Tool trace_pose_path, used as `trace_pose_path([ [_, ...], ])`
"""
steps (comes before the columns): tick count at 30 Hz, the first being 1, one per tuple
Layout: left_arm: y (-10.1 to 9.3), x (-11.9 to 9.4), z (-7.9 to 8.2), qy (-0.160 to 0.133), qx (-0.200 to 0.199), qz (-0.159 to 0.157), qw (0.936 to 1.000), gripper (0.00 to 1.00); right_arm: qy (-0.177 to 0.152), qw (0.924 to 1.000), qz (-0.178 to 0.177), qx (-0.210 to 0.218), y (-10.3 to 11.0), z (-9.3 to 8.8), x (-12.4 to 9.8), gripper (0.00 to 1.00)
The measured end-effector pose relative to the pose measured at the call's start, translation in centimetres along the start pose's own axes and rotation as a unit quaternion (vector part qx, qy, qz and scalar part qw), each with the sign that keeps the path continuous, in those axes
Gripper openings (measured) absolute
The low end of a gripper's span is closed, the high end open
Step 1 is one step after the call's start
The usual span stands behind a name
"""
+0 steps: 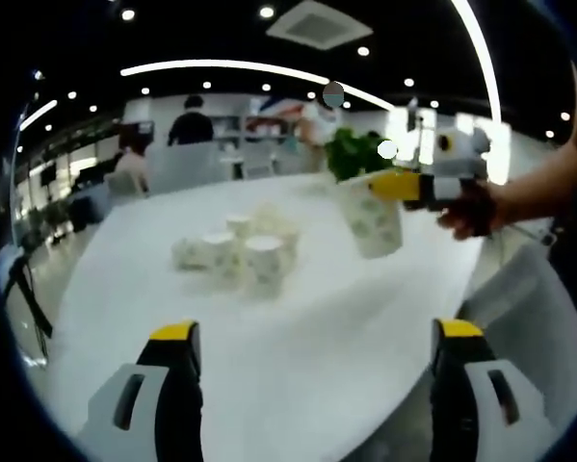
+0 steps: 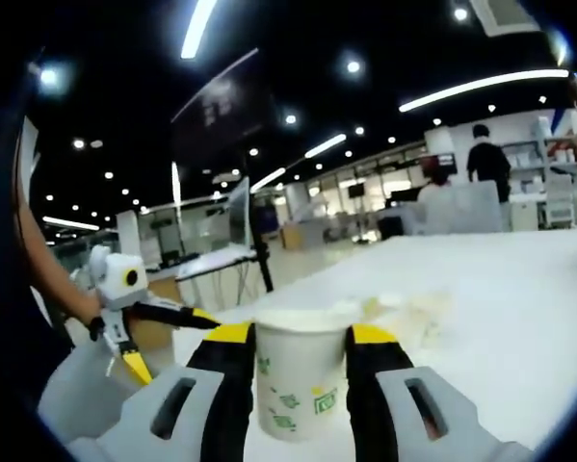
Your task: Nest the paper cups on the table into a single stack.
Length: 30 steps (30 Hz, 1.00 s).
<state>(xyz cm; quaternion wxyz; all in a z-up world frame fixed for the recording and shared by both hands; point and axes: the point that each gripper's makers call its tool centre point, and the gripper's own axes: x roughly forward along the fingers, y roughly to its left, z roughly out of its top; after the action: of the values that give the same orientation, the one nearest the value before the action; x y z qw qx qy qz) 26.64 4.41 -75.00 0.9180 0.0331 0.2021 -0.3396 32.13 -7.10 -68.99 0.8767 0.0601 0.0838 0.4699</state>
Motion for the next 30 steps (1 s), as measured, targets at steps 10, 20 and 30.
trace_pose_path([
  [10,-0.1,0.0,-0.2,0.006,-0.001,-0.001,1.0000,0.98,0.000,0.9999,0.002,-0.016,0.2,-0.9,0.4,0.32],
  [20,-0.2,0.1,-0.3,0.009,-0.003,-0.002,0.9999,0.98,0.044,0.9988,0.005,-0.021,0.4,-5.1,1.4,0.32],
  [30,-0.1,0.2,-0.4,0.012,-0.005,-0.002,0.9999,0.97,0.073,0.9971,0.014,-0.018,0.6,-7.6,2.0,0.35],
])
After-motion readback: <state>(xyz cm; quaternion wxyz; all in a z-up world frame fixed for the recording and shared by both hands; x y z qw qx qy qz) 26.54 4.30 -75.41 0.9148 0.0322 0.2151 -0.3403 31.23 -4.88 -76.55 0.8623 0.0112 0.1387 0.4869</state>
